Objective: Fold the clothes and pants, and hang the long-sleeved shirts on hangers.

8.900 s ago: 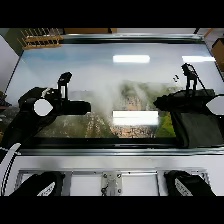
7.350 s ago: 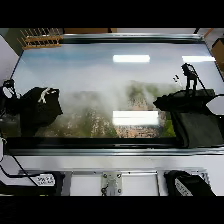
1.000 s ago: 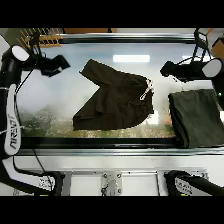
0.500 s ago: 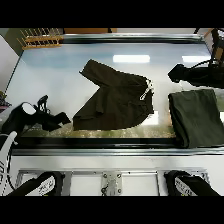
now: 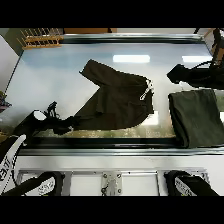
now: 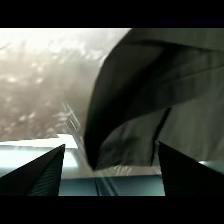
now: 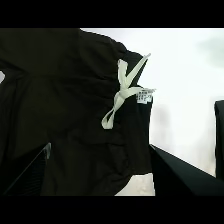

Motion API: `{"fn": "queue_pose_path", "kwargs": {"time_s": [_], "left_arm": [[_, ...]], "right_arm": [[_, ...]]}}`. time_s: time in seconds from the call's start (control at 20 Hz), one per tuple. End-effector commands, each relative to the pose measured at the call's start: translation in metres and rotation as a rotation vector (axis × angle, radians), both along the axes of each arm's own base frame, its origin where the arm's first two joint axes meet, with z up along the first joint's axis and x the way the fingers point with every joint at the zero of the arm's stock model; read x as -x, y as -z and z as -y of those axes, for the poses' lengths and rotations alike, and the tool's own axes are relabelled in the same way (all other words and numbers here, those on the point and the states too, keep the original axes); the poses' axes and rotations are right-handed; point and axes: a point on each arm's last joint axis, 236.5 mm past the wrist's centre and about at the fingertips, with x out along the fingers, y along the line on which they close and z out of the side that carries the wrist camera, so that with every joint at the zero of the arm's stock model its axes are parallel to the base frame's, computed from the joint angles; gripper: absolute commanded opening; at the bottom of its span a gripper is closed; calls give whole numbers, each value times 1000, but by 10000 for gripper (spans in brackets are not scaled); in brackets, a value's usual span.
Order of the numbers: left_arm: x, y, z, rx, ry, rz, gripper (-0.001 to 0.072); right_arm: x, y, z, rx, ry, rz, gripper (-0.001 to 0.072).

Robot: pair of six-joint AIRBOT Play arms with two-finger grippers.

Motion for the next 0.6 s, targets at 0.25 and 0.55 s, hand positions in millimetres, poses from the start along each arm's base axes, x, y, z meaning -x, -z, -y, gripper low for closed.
{"fn": "queue_pose_path", "kwargs": {"time_s": [0.25,0.55], "left_arm": [[-23,8,29,7,12,-21,4],[-28,-31,30,-13,104,102,4]], "right_arm": [[17,26,12,43,4,-110,666],[59,178,63,-100,290,-466,666]]}}
